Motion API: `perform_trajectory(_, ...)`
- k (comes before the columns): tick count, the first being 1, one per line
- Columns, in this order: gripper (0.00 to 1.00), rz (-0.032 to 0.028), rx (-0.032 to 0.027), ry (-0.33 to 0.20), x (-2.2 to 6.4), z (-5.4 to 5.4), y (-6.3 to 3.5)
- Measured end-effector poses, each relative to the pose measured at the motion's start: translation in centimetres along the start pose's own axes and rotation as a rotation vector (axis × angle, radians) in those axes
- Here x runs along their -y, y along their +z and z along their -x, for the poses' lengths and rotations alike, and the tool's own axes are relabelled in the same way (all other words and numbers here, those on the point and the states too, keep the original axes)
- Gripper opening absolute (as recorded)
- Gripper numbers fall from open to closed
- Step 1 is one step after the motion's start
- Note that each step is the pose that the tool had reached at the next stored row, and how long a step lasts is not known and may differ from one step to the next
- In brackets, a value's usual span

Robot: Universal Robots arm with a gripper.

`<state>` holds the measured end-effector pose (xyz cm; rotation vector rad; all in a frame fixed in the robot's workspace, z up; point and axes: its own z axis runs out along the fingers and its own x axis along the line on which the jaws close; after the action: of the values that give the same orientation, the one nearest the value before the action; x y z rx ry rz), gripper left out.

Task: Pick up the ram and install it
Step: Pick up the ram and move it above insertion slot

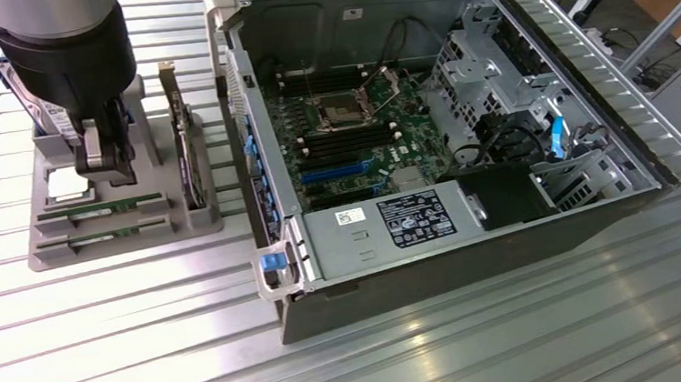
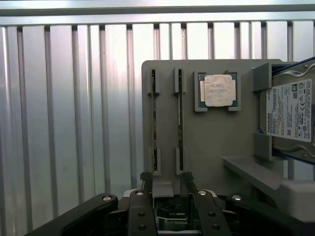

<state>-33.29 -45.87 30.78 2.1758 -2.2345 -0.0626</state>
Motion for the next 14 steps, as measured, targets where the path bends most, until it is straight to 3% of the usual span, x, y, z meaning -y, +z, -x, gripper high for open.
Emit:
perform_trajectory(7,0.36,-0.0003,-0.0105,0.0,0.01,0.0,0.29)
perform_trajectory(14,0.36,-0.0005,-0.0166,0.001,0.03,-0.01,0.57)
